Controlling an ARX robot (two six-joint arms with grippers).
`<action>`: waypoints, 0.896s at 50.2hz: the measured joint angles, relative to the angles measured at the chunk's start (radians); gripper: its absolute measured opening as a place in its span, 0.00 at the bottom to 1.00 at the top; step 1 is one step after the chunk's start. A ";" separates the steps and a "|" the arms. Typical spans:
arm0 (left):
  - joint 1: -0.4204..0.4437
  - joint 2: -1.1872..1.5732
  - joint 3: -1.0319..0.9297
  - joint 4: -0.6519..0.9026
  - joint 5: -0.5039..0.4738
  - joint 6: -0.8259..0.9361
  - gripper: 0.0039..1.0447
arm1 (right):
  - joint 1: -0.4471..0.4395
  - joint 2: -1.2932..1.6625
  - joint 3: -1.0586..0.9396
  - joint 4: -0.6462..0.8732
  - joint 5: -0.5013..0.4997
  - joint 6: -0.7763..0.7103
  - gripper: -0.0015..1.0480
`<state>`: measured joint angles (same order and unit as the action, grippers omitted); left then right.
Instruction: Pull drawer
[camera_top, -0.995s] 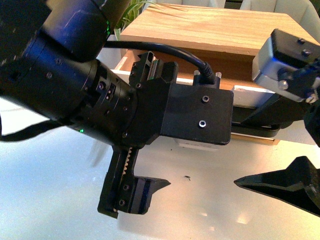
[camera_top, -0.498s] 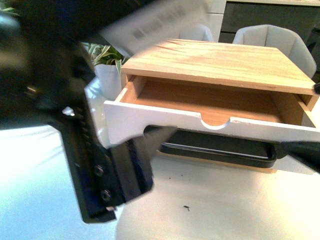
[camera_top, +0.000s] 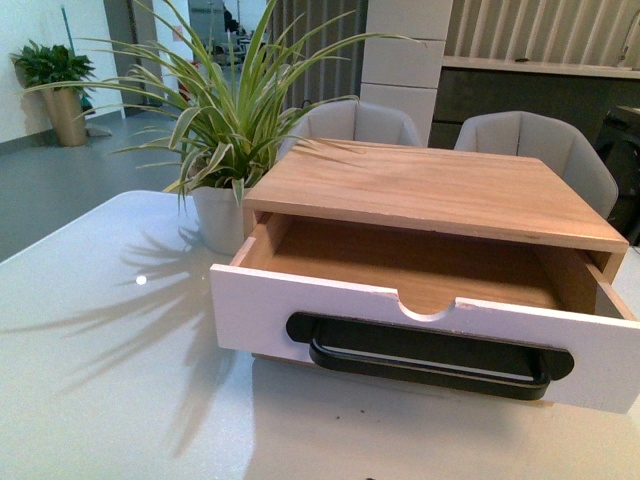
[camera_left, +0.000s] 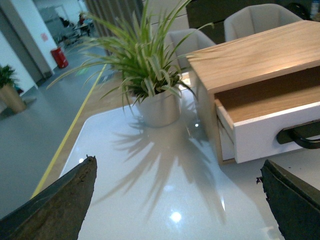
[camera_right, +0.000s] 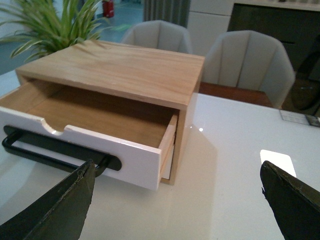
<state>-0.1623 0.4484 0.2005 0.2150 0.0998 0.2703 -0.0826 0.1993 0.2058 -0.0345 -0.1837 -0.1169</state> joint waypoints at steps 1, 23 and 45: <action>0.023 -0.032 -0.008 -0.027 0.005 -0.018 0.93 | -0.011 -0.018 -0.006 0.002 0.012 0.013 0.91; 0.171 -0.206 -0.096 -0.079 -0.086 -0.233 0.73 | 0.010 -0.080 -0.066 0.012 0.151 0.123 0.71; 0.164 -0.401 -0.148 -0.216 -0.100 -0.266 0.03 | 0.078 -0.140 -0.141 0.023 0.183 0.120 0.02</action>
<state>0.0021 0.0471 0.0521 -0.0013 -0.0002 0.0048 -0.0044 0.0593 0.0650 -0.0116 -0.0006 0.0029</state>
